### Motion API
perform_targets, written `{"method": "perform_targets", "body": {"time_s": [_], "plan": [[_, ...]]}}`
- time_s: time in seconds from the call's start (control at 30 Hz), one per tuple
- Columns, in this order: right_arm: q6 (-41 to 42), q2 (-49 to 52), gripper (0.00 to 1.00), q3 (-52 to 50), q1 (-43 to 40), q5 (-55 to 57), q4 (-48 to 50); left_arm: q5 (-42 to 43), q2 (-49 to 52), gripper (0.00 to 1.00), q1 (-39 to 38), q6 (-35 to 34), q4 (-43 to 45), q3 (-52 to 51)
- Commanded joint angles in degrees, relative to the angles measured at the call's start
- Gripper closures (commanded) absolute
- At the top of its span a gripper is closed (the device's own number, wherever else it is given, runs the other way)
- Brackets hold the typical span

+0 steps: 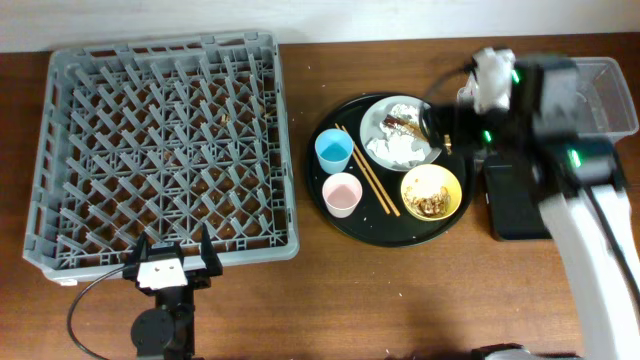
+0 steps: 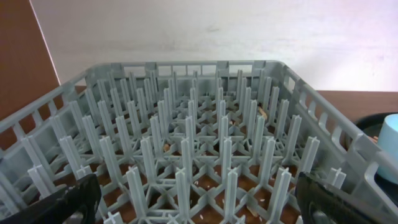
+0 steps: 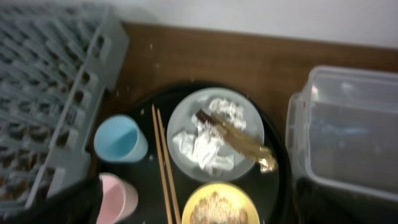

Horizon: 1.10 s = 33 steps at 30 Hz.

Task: Sort waste into correct bins and load items into the dishwasher rack
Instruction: 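Grasp the brown wrapper and tissue with the right gripper, drop into clear bin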

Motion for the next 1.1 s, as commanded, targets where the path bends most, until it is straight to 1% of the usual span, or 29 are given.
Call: {"method": "perform_targets", "body": {"time_s": [0.0, 0.03, 0.07, 0.13, 0.2, 0.27, 0.37, 0.43, 0.47, 0.5, 0.53, 0.57, 0.6, 0.63, 0.67, 0.73, 0.8, 0.83, 0.9, 0.93, 1.0, 1.03, 1.07], "plan": [[-0.09, 18.21, 0.02, 16.33, 0.26, -0.15, -3.65, 0.39, -0.22, 0.01, 0.35, 0.9, 0.09, -0.31], [-0.13, 23.41, 0.01, 16.65, 0.26, -0.15, 0.24, 0.39, -0.22, 0.01, 0.35, 0.9, 0.09, -0.31], [-3.96, 28.46, 0.01, 16.65, 0.26, -0.11, 3.43, 0.39, -0.22, 0.01, 0.35, 0.9, 0.09, -0.31], [-8.76, 35.71, 0.05, 16.65, 0.26, 0.79, 5.55, 0.39, -0.22, 0.01, 0.35, 0.9, 0.09, -0.31], [-12.83, 42.23, 0.05, 16.65, 0.35, 3.61, 6.14, 0.39, -0.22, 0.01, 0.35, 0.9, 0.09, -0.31], [-14.73, 45.92, 0.05, 16.61, 0.37, 4.02, 6.1, 0.39, -0.22, 0.01, 0.35, 0.9, 0.09, -0.31], [-20.61, 50.12, 0.04, 16.5, 1.79, 4.28, 5.44, 0.39, -0.22, 0.01, 0.35, 0.9, 0.09, -0.31], [-20.7, 50.99, 0.04, 16.31, 2.84, 4.24, 5.46, 0.39, -0.22, 0.01, 0.35, 0.9, 0.09, -0.31], [-20.68, 51.45, 0.07, 15.91, 2.95, 4.24, 5.49, 0.39, -0.22, 0.01, 0.35, 0.9, 0.09, -0.31], [-20.65, 51.78, 0.14, 15.89, 2.89, 4.24, 5.2, 0.39, -0.22, 0.01, 0.35, 0.9, 0.09, -0.31], [-20.65, 51.93, 0.23, 15.43, 2.89, 4.24, 5.2, 0.39, -0.22, 0.01, 0.35, 0.9, 0.09, -0.31], [-20.65, 51.98, 0.44, 15.04, 2.89, 4.44, 5.16, 0.39, -0.22, 0.01, 0.35, 0.9, 0.09, -0.31], [-20.48, 51.98, 0.81, 14.6, 2.84, 4.46, 5.09, 0.39, -0.22, 0.01, 0.35, 0.9, 0.09, -0.31], [-20.24, 51.98, 0.96, 14.62, 2.84, 4.46, 5.31, 0.39, -0.22, 0.01, 0.35, 0.9, 0.09, -0.31], [-20.06, 51.91, 0.96, 14.91, 2.84, 4.48, 5.31, 0.39, -0.22, 0.01, 0.35, 0.9, 0.09, -0.31], [-12.13, 48.85, 0.96, 19.45, 2.71, 7.06, 3.56, 0.39, -0.22, 0.01, 0.35, 0.9, 0.09, -0.31], [-4.79, 44.87, 0.96, 28.65, 1.46, 7.48, -2.97, 0.39, -0.22, 0.01, 0.35, 0.9, 0.09, -0.31], [1.73, 42.91, 0.96, 37.4, -1.44, 10.14, -9.44, 0.39, -0.22, 0.01, 0.35, 0.9, 0.09, -0.31], [7.52, 42.38, 0.96, 43.06, -5.66, 12.68, -13.35, 0.39, -0.22, 0.01, 0.35, 0.9, 0.09, -0.31], [12.24, 42.38, 0.96, 44.02, -9.25, 13.73, -13.9, 0.39, -0.22, 0.01, 0.35, 0.9, 0.09, -0.31], [20.63, 42.45, 0.96, 41.88, -17.4, 13.7, -12.02, 0.39, -0.22, 0.01, 0.35, 0.9, 0.09, -0.31], [23.28, 42.73, 0.96, 40.41, -20.06, 13.68, -9.77, 0.39, -0.22, 0.01, 0.35, 0.9, 0.09, -0.31], [23.54, 43.71, 0.96, 37.62, -22.77, 13.68, -5.57, 0.39, -0.22, 0.01, 0.35, 0.9, 0.09, -0.31]]}}
